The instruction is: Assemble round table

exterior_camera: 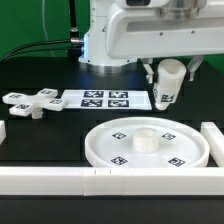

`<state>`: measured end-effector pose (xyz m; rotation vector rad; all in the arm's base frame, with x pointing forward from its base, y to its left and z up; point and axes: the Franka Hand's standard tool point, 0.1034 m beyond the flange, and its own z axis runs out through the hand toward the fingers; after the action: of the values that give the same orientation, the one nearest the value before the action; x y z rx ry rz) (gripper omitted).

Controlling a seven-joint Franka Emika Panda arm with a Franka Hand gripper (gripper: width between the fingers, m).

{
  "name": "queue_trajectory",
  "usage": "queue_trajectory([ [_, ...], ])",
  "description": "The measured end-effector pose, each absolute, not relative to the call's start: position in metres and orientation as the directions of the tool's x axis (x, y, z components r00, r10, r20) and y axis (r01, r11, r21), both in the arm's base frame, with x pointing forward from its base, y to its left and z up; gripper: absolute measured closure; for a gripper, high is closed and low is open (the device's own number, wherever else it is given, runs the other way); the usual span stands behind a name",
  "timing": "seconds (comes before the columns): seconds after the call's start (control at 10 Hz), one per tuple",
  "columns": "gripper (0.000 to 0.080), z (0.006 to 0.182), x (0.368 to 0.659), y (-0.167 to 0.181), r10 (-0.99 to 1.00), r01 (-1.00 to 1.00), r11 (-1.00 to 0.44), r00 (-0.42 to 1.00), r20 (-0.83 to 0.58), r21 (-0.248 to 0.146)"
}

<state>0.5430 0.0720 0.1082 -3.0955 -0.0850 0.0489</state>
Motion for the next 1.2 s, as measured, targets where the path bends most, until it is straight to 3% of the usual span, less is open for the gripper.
queue_trajectory([
  [0.3, 0.0390, 0.106, 0.550, 0.071, 0.056, 0.066, -0.997, 0.976, 0.211, -0.040],
  [0.6, 0.0390, 0.118, 0.560, 0.049, 0.138, 0.144, -0.989, 0.899, 0.416, 0.017],
  [0.9, 0.0390, 0.115, 0.557, 0.047, 0.136, 0.142, -0.990, 0.899, 0.415, 0.017],
  [1.0, 0.0390, 0.112, 0.558, 0.046, 0.192, 0.191, -0.981, 0.885, 0.425, 0.045],
  [1.2, 0.0390, 0.108, 0.557, 0.041, 0.217, 0.213, -0.975, 0.884, 0.413, 0.058],
])
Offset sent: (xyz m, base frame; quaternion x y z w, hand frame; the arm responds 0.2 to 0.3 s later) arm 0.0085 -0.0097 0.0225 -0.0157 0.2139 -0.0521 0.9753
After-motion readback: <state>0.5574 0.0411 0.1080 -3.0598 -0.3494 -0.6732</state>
